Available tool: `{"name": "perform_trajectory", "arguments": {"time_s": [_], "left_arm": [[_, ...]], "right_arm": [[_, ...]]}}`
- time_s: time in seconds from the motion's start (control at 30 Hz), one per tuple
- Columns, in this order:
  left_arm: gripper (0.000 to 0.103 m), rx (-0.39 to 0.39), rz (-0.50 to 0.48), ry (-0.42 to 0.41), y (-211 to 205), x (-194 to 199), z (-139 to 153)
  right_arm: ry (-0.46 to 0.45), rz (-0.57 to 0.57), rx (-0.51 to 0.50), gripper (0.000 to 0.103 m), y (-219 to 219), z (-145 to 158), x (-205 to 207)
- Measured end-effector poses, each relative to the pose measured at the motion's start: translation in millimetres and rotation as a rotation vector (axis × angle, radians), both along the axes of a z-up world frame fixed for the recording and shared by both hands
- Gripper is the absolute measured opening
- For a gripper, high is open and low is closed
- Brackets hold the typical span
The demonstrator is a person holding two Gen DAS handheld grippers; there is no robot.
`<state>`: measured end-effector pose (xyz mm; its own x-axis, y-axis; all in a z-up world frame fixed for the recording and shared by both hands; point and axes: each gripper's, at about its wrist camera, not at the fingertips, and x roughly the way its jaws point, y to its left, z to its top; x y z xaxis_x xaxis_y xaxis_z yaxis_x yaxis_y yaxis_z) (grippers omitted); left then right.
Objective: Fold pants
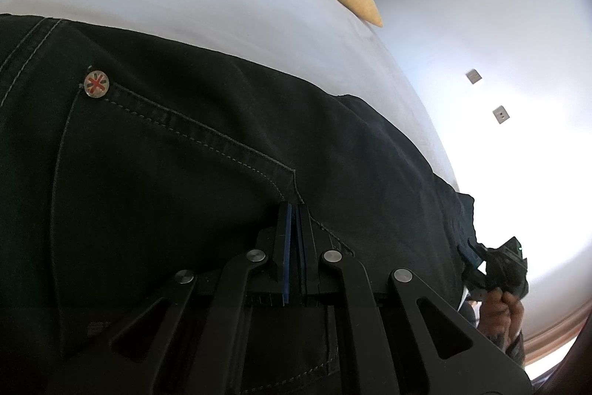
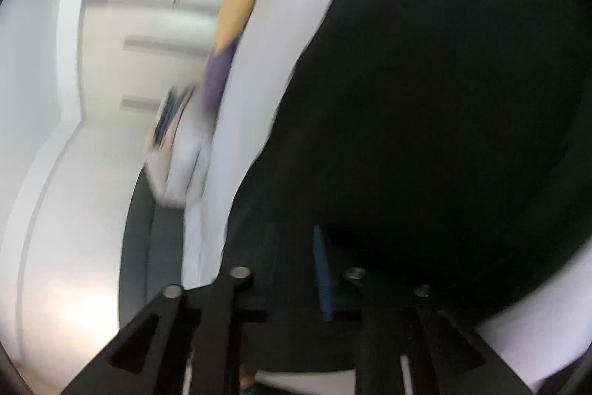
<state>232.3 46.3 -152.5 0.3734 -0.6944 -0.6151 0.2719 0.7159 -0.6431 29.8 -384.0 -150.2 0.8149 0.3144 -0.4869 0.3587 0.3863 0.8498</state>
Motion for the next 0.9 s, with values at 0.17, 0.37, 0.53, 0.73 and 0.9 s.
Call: {"name": "perform_trajectory", "arguments": {"time_s": [0.17, 0.37, 0.53, 0.73, 0.9], "left_arm": [[0.005, -0.002, 0.001, -0.001, 0, 0, 0], [0.005, -0.001, 0.004, -0.003, -2, -1, -1], [0.005, 0.001, 0.005, -0.003, -2, -2, -1], [0.005, 0.004, 0.009, -0.006, -3, -3, -1], [0.005, 0.005, 0.010, -0.007, -3, -4, 0]], "right_arm": [[-0.014, -0.348, -0.006, 0.011, -92, 11, -85], [-0.058, -0.529, -0.060, 0.065, -131, 43, -157], [-0.036, -0.458, 0.027, 0.065, -117, 20, -146], [-0.065, -0.430, 0.067, 0.062, -107, 14, -123], [-0.073, -0.384, 0.091, 0.053, -102, 13, -95]]}}
